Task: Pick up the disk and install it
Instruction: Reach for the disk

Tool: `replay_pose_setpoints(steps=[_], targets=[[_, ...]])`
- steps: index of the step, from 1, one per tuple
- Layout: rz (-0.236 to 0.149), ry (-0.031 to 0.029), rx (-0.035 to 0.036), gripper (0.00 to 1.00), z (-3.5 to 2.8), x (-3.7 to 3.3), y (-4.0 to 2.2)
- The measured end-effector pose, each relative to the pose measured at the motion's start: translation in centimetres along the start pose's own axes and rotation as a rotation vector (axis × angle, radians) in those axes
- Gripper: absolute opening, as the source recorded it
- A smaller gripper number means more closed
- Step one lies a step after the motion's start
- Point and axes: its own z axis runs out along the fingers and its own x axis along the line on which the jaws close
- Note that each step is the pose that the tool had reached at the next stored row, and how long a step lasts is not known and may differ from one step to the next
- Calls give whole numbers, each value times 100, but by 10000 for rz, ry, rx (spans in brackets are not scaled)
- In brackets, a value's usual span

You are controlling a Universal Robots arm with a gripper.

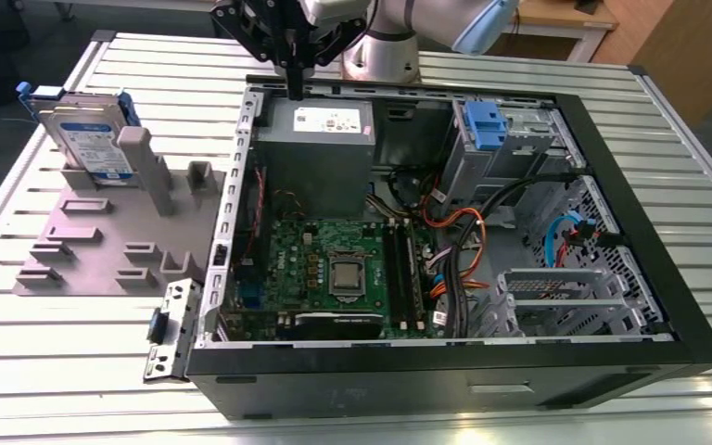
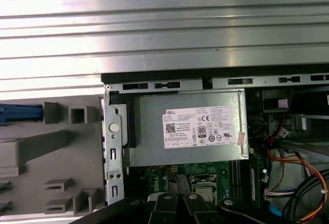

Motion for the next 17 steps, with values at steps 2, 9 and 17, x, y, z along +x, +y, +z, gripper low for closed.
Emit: replay_pose_setpoints(steps=[2,9,17], targets=[[-1,0,0,11,0,4,-1],[1,0,0,11,0,16,-1],[1,0,-1,11,-1,37,-3]])
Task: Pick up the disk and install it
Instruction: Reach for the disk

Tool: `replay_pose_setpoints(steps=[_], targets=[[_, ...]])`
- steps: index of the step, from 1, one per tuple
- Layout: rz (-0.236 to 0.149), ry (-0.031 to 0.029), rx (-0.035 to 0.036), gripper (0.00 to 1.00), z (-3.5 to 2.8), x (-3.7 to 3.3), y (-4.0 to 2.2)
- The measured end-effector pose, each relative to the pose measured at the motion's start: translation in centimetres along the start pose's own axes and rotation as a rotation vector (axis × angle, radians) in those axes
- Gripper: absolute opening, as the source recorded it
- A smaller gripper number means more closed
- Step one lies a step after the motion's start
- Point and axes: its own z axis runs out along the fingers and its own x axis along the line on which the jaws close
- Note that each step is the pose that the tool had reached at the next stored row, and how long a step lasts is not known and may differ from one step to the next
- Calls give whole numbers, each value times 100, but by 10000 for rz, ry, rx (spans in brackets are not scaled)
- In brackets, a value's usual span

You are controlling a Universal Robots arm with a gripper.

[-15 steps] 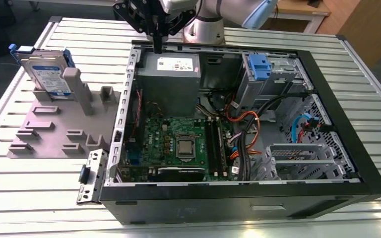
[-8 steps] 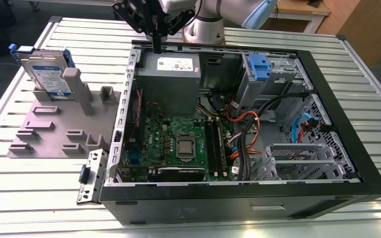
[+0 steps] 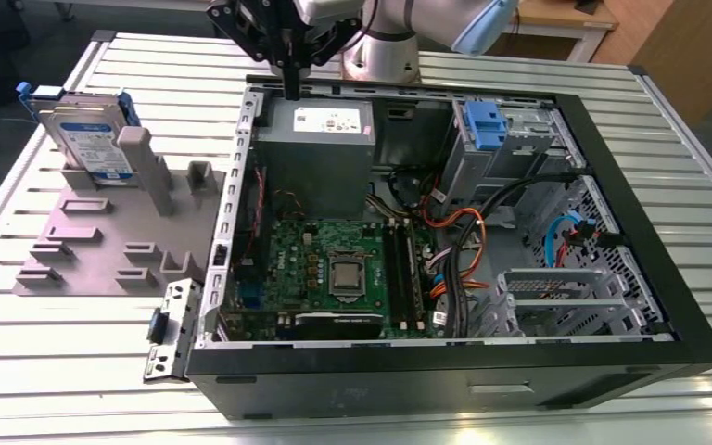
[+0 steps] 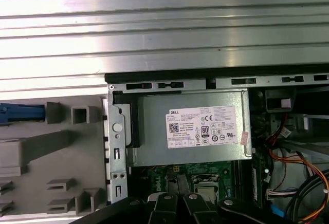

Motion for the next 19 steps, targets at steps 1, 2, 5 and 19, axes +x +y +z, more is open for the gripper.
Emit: replay_pose_setpoints(steps=[1,2,5,19], targets=[[-1,0,0,11,0,2,0],[-1,0,0,11,0,4,0],[0,0,0,11,0,15,-1],[-1,0,0,11,-2,61,-4]])
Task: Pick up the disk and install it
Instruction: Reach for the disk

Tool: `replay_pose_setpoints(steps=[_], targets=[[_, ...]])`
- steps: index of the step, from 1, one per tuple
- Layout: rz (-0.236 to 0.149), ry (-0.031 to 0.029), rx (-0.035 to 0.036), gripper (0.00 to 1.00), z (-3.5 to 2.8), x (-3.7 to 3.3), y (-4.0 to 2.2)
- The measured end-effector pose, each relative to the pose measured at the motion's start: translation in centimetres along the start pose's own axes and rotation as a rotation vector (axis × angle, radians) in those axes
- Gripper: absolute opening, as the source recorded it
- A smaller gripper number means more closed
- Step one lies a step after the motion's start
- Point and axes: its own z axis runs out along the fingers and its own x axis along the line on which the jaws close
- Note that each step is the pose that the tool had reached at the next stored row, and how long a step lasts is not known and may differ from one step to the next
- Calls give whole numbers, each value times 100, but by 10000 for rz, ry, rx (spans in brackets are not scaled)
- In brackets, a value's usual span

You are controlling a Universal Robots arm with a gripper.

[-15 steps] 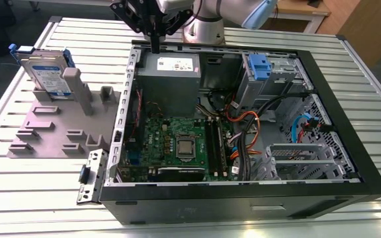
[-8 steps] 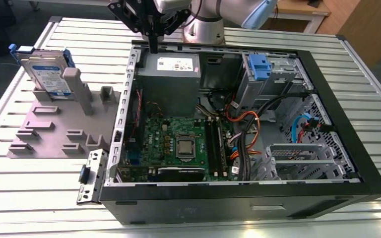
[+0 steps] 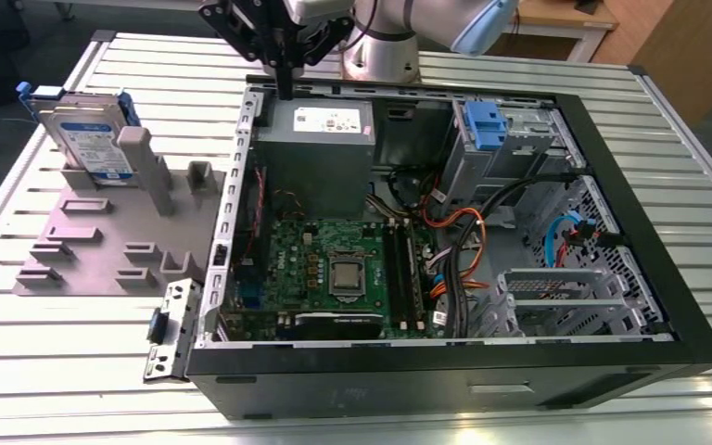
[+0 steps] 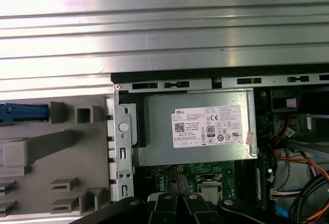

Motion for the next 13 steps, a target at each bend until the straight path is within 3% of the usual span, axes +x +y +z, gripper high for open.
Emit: replay_pose_setpoints(steps=[13], targets=[[0,0,-1,11,0,27,-2]])
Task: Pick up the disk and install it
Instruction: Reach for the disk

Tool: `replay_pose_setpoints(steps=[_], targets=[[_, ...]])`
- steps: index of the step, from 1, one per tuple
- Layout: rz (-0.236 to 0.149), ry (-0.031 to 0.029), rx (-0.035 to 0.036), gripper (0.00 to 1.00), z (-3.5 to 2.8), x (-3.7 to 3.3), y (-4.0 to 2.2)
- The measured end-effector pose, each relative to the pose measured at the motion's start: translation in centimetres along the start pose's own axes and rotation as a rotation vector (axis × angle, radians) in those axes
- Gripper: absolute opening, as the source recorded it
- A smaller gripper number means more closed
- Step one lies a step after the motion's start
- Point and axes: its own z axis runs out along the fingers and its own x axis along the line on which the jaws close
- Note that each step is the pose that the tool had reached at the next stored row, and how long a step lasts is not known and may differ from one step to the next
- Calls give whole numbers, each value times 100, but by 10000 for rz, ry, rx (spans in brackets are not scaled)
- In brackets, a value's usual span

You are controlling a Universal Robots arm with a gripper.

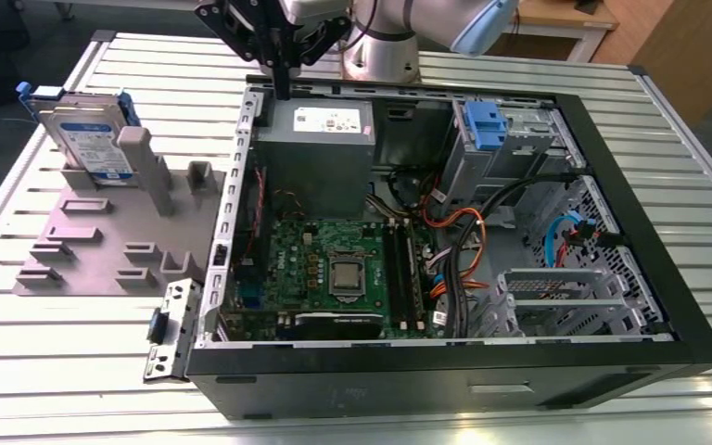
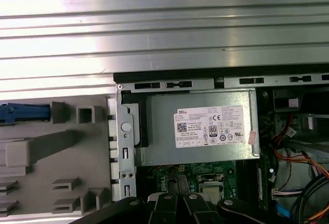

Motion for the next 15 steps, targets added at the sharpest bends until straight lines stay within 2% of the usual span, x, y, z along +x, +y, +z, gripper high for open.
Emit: replay_pose_setpoints(steps=[15], targets=[[0,0,0,11,-1,62,-5]])
